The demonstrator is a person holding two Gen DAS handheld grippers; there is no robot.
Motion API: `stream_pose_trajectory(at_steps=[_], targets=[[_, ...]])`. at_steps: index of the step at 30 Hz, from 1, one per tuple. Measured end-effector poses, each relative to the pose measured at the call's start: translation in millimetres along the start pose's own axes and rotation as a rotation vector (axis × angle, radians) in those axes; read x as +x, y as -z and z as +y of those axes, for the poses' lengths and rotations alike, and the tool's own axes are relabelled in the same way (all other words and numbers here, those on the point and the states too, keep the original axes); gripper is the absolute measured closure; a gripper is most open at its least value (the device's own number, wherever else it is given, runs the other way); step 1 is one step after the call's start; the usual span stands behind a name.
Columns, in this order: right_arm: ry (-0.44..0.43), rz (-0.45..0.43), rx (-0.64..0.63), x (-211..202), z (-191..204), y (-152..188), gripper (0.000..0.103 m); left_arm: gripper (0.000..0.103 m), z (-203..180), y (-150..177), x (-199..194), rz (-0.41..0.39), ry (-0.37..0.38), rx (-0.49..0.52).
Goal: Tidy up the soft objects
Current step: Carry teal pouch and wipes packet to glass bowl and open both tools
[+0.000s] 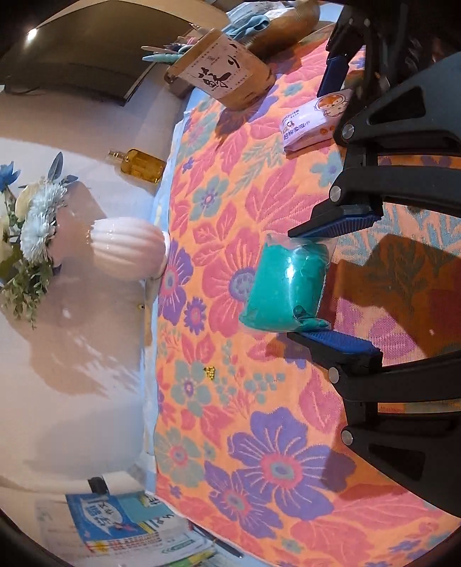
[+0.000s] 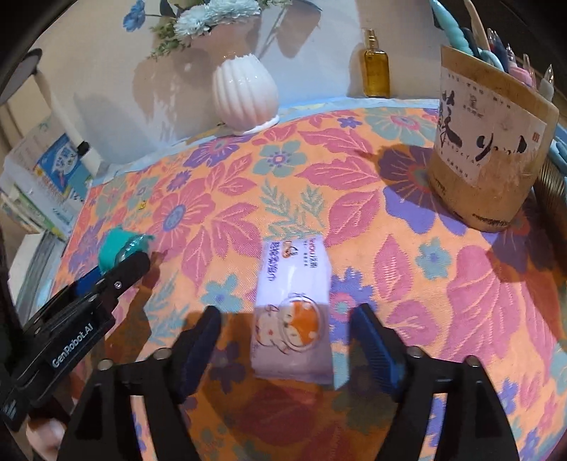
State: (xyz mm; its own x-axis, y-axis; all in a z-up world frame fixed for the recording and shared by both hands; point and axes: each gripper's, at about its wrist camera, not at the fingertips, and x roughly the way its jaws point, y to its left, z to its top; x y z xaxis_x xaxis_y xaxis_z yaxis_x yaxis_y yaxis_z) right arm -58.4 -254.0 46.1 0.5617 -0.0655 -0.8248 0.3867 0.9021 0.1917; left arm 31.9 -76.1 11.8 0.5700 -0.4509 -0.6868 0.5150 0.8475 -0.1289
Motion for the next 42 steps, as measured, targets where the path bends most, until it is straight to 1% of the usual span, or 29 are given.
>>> stream_pose_trajectory(at_steps=[1, 3, 4, 5, 7, 11, 12, 14, 15, 17, 19, 21, 23, 27, 30, 32, 34, 35, 37, 39, 42], targets=[[0.036, -0.003, -0.017, 0.6, 5.5, 1.1, 0.024, 0.059, -0.9, 0.5, -1.2, -0.007, 0.002, 0.003], [0.156, -0.014, -0.090, 5.7, 23.1, 4.7, 0.030, 0.059, -2.6, 1.7, -4.4, -0.026, 0.005, 0.015], [0.167, -0.023, -0.102, 4.3, 24.7, 6.2, 0.046, 0.059, -3.5, 1.9, -5.4, -0.032, 0.004, 0.020], [0.161, -0.037, -0.114, 1.9, 26.9, 7.6, 0.054, 0.059, -3.8, 1.7, -5.3, -0.032, 0.004, 0.022], [0.166, -0.053, -0.118, -1.0, 26.3, 9.3, 0.063, 0.059, -3.8, 1.8, -4.0, -0.027, 0.003, 0.023], [0.130, -0.085, -0.109, -10.4, 21.4, 9.9, 0.064, 0.059, -4.9, 1.9, -9.3, -0.049, -0.007, 0.026], [0.114, -0.098, -0.101, -14.6, 19.7, 9.9, 0.064, 0.059, -7.5, 1.8, -11.5, -0.054, -0.030, 0.032], [0.067, -0.117, -0.070, -25.6, 12.0, 8.7, 0.064, 0.059, -12.6, -0.1, -16.6, -0.030, -0.067, 0.029], [0.058, -0.118, -0.054, -31.6, 7.2, 7.5, 0.064, 0.059, -15.6, -1.9, -23.4, -0.031, -0.072, 0.022], [0.055, -0.132, -0.034, -43.5, 0.9, 4.6, 0.064, 0.059, -28.1, -8.7, -43.9, -0.065, -0.054, 0.028], [0.054, -0.163, -0.013, -59.9, -7.5, 0.0, 0.064, 0.059, -47.7, -18.2, -63.9, -0.114, -0.056, 0.071], [0.059, -0.210, 0.005, -79.8, -16.8, -6.9, 0.064, 0.059, -66.7, -26.3, -79.7, -0.157, -0.061, 0.109], [0.081, -0.265, 0.018, -102.9, -25.2, -14.1, 0.064, 0.059, -83.6, -34.5, -91.5, -0.188, -0.044, 0.131], [0.128, -0.380, 0.037, -146.1, -43.5, -28.2, 0.064, 0.059, -114.0, -51.9, -103.7, -0.241, 0.001, 0.169], [0.160, -0.440, 0.061, -170.0, -60.7, -36.1, 0.064, 0.059, -138.4, -66.6, -103.6, -0.267, 0.026, 0.204], [0.186, -0.479, 0.090, -185.3, -79.9, -42.7, 0.064, 0.059, -157.3, -79.1, -103.1, -0.280, 0.059, 0.222], [0.227, -0.514, 0.124, -199.4, -99.1, -46.9, 0.064, 0.059, -182.4, -92.6, -102.4, -0.295, 0.110, 0.253], [0.258, -0.534, 0.155, -209.6, -114.9, -49.7, 0.064, 0.059, -195.2, -97.8, -101.3, -0.300, 0.131, 0.270], [0.295, -0.553, 0.214, -219.5, -139.4, -53.2, 0.064, 0.059, -224.2, -107.2, -99.5, -0.311, 0.184, 0.315], [0.317, -0.570, 0.299, -230.2, -175.4, -54.7, 0.064, 0.059, -252.3, -111.9, -95.6, -0.315, 0.251, 0.354], [0.350, -0.555, 0.387, -231.2, -214.3, -56.8, 0.064, 0.059, -294.3, -112.8, -75.5, -0.252, 0.378, 0.409]])
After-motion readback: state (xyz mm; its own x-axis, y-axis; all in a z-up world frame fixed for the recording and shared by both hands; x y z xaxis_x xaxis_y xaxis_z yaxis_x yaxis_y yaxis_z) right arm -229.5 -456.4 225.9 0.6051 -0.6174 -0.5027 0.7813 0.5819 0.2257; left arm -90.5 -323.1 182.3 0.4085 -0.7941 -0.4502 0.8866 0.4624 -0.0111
